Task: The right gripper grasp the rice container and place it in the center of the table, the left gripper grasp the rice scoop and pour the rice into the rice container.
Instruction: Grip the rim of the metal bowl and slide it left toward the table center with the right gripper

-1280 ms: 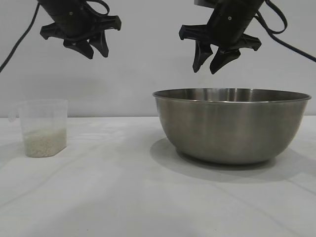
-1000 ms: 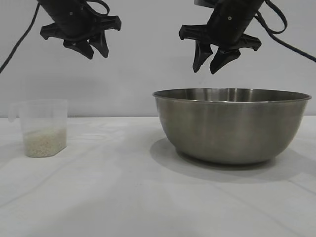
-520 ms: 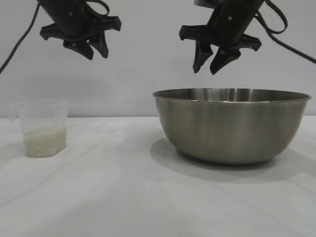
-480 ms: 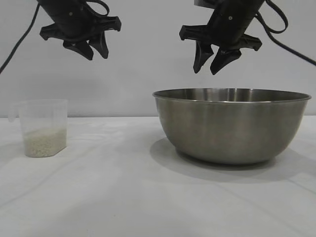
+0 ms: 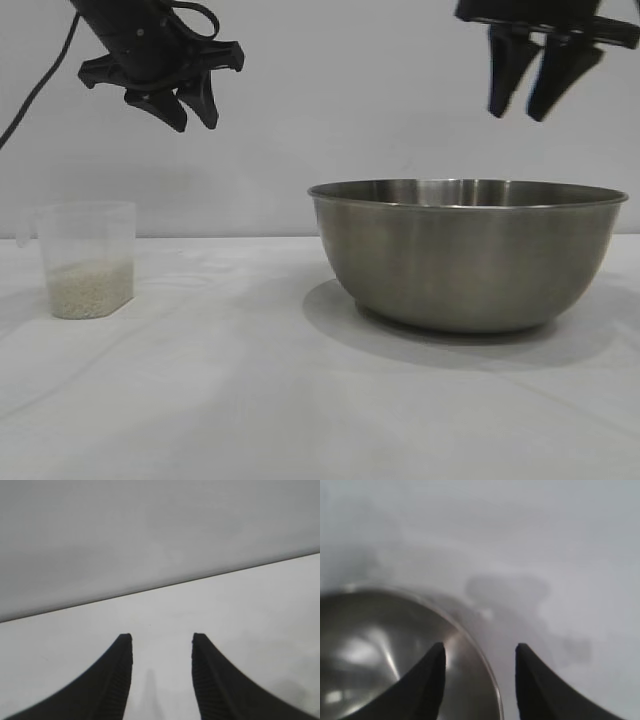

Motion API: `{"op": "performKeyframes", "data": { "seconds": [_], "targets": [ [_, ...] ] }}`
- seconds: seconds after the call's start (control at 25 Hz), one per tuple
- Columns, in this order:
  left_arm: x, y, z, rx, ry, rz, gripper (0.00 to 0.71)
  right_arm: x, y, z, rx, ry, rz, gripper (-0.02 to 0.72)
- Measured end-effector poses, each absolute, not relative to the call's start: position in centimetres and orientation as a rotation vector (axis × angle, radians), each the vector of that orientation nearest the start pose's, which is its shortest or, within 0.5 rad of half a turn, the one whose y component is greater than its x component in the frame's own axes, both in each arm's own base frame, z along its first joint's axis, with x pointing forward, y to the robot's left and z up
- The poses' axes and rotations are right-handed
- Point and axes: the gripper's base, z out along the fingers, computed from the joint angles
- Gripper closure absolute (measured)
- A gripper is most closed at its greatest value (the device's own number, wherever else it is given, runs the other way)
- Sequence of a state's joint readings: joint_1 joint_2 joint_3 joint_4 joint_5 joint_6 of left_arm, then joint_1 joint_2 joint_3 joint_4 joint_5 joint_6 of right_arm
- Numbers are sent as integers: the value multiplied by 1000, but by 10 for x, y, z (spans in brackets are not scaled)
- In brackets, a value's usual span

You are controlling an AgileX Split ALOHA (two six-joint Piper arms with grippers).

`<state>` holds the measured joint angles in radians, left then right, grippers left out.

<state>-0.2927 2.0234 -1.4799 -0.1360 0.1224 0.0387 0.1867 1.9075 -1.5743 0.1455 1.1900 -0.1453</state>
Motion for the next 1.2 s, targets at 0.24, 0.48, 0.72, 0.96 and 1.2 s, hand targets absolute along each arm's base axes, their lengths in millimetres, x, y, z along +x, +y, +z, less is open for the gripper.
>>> {"op": "performKeyframes", "data": {
  "seconds": [0.24, 0.48, 0.72, 0.96, 1.2],
  "targets": [
    [449, -137, 220, 221, 2147, -244, 476, 380, 82, 216, -444, 3068, 183, 409],
    [449, -137, 220, 221, 2147, -244, 476, 388, 84, 180, -434, 3099, 174, 554],
    [449, -137, 220, 223, 2147, -243, 476, 393, 93, 170, -423, 3071, 213, 703],
    [449, -137, 220, 223, 2147, -243, 476, 384, 144, 169, -565, 2997, 266, 703],
    [449, -137, 220, 230, 2146, -238, 476, 381, 159, 169, -598, 2963, 283, 652]
  ]
}}
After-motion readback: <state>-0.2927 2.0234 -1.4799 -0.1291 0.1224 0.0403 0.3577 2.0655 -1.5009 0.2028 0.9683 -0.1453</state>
